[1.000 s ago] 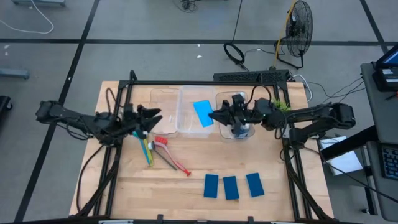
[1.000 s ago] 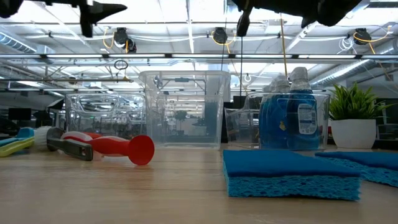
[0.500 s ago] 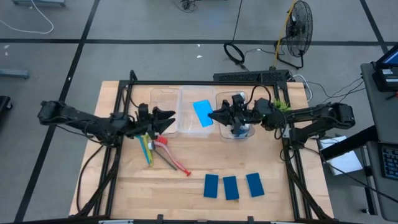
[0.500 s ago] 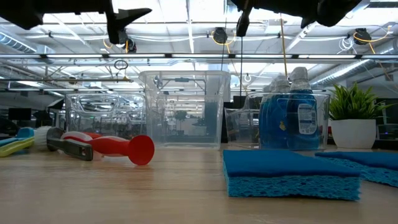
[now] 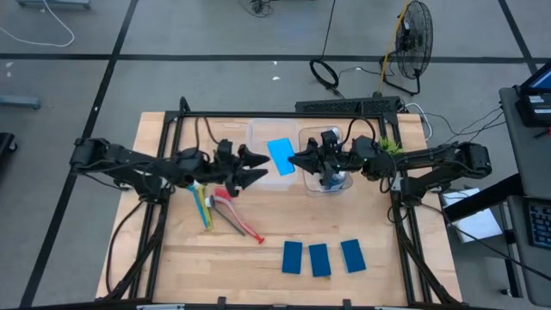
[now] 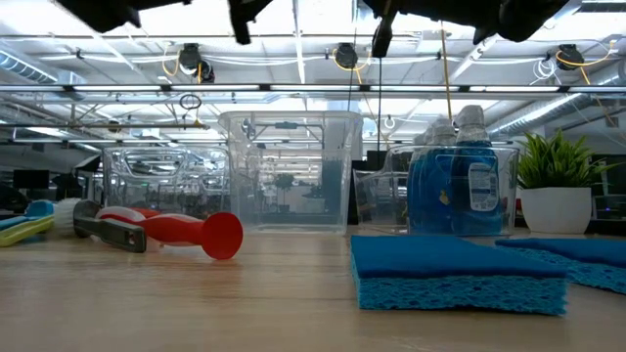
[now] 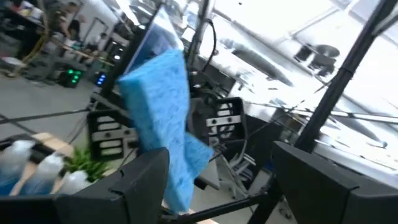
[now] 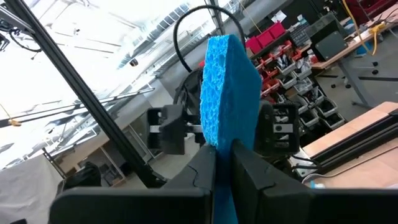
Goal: Pick & Place Kitchen Sink Supplies
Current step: Put the blue sponge into the left transparent bin
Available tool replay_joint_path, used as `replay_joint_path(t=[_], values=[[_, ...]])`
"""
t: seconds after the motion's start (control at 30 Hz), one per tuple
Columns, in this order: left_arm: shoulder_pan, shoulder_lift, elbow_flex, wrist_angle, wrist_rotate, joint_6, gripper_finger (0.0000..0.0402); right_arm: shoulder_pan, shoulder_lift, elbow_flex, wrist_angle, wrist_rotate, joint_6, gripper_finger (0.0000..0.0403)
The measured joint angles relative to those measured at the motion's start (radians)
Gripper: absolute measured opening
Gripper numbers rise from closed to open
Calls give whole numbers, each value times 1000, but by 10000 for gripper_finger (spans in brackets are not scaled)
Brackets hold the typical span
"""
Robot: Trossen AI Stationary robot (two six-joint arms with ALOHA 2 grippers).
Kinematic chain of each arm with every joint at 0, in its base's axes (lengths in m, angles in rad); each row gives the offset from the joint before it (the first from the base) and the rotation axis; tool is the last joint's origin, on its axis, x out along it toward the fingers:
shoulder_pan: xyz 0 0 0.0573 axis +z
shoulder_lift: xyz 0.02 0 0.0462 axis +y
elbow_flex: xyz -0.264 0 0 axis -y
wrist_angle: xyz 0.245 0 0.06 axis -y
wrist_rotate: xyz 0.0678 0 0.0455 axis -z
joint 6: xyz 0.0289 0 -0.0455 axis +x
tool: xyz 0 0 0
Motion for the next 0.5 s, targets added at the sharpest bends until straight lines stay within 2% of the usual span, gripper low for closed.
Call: replay_joint_path(t=[0.17, 0.33, 0.5], values=[[24, 44, 49, -68, 31, -6, 285, 8, 0, 0, 3, -3, 3, 20], [40, 63, 62, -71, 42, -5, 285, 8, 0, 0, 18, -28, 38, 20], [47, 55, 61, -149, 64, 1, 285, 14, -7, 0, 23, -40, 49, 20]])
